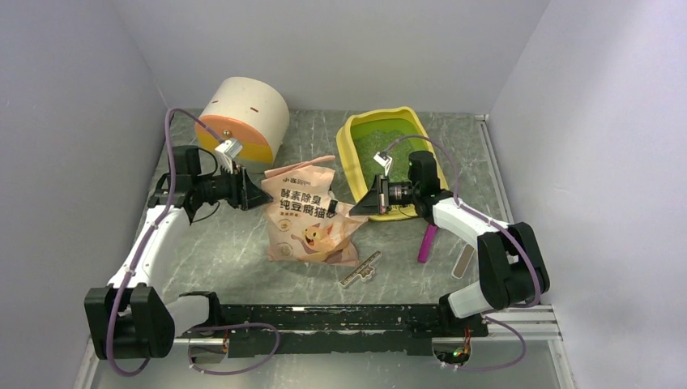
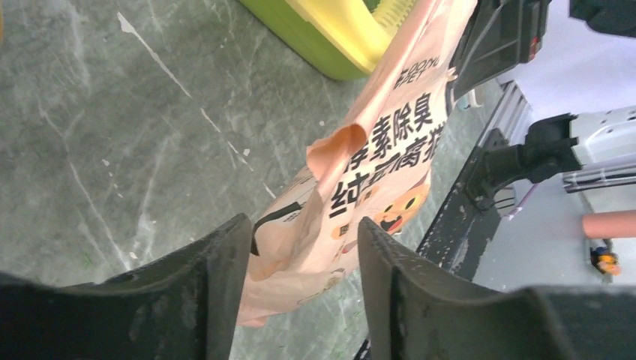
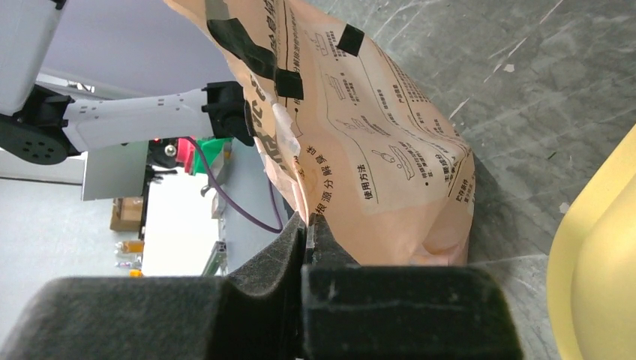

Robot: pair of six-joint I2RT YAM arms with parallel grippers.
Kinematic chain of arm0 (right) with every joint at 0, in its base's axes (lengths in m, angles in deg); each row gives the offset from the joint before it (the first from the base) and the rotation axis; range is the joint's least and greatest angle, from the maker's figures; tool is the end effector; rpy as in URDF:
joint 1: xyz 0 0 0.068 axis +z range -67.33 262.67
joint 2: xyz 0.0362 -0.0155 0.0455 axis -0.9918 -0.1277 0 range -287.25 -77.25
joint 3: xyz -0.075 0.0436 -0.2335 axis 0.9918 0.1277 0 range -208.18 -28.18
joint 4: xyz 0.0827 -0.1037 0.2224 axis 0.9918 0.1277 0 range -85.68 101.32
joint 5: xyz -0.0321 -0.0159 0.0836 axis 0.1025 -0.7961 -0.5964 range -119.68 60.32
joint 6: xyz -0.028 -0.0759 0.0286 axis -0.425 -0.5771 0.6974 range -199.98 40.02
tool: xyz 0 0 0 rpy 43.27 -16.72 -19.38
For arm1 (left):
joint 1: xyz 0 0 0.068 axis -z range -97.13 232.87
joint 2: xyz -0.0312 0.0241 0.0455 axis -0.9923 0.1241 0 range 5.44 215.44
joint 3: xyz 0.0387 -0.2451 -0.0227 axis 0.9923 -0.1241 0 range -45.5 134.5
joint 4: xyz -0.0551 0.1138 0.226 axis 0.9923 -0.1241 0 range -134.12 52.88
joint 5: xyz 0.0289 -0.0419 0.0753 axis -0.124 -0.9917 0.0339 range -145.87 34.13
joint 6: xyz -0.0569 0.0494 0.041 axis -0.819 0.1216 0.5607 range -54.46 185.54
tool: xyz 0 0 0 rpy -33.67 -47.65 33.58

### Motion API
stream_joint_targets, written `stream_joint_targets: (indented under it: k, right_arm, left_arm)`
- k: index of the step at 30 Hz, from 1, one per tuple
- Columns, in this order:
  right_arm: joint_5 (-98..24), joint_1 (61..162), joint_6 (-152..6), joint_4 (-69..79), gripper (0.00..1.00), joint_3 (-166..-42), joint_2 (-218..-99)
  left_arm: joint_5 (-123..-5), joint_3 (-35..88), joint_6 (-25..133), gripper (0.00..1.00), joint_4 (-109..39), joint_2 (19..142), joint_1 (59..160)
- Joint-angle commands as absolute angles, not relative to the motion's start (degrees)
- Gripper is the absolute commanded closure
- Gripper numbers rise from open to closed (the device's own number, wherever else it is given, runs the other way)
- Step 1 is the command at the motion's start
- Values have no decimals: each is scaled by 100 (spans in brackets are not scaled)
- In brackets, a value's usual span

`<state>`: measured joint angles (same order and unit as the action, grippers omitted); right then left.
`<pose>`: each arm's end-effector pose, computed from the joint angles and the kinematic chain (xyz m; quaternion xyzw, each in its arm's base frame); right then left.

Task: Fill the litter box with clean litter
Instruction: Close the cat litter bag at the center of the board.

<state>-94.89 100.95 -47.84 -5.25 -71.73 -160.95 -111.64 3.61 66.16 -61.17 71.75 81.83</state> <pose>0.2716 0.1621 0.1872 -0.1768 0.7585 0.6013 0.1784 0.2617 -0.0577 0.2417 0.1900 0.8058 -0.4206 0.3709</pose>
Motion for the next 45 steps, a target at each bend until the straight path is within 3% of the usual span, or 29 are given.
stream_joint_targets:
  k: [1, 4, 7, 10, 18, 22, 24, 29, 32, 34, 36, 38, 42, 45]
  right_arm:
    - [-9507, 10197, -4988, -480, 100, -7361, -16148]
    - [-9508, 10217, -5065, -380, 100, -7454, -16174]
    - [-9475, 10226, -5223, -211, 100, -7554, -16181]
    - [-9498, 10222, -5184, -268, 100, -7556, -16174]
    - [-9598, 10235, -5316, -203, 100, -7639, -16154]
    - [-9645, 10235, -5230, -319, 100, -7664, -16207]
    - [-9681, 10235, -5216, -369, 100, -7692, -16259]
    - [-9690, 10235, -5468, -60, 100, -7906, -16396]
    - [-9678, 10234, -5525, -24, 100, -7952, -16425]
    - [-9674, 10235, -5566, 14, 100, -7958, -16449]
    - [-9666, 10231, -5654, 89, 100, -7970, -16475]
    - [-9550, 10215, -5712, 142, 100, -7969, -16496]
    - [-9464, 10213, -6081, 395, 98, -8056, -16606]
    - [-9394, 10216, -6480, 674, 82, -8181, -16589]
  left_arm:
    - [-11502, 182, 5933, 39, -5358, 6907, 8120]
    - [-10997, 398, 6107, 40, -5783, 6874, 8116]
    - [-10784, 346, 6123, 35, -5566, 6549, 8120]
    - [-11346, -142, 5467, 29, -4502, 6402, 8120]
    - [-12142, -664, 4437, 31, -2554, 7332, 8133]
    - [-12566, -1184, 2917, 30, -231, 7489, 8250]
    - [-12651, -1491, 2075, 35, 1023, 7748, 8253]
    - [-12901, -1818, 1228, 63, 2344, 8197, 8254]
    - [-12956, -1786, 1373, 81, 1956, 8084, 8252]
    - [-13004, -1501, 2417, 93, 599, 7899, 8252]
    - [-12942, -1006, 4013, 95, -1688, 7763, 8252]
    - [-13058, -661, 4822, 95, -3014, 7710, 8253]
    - [-13361, -589, 5006, 95, -3521, 7509, 8174]
    - [-13393, -586, 5162, 95, -3856, 7566, 8173]
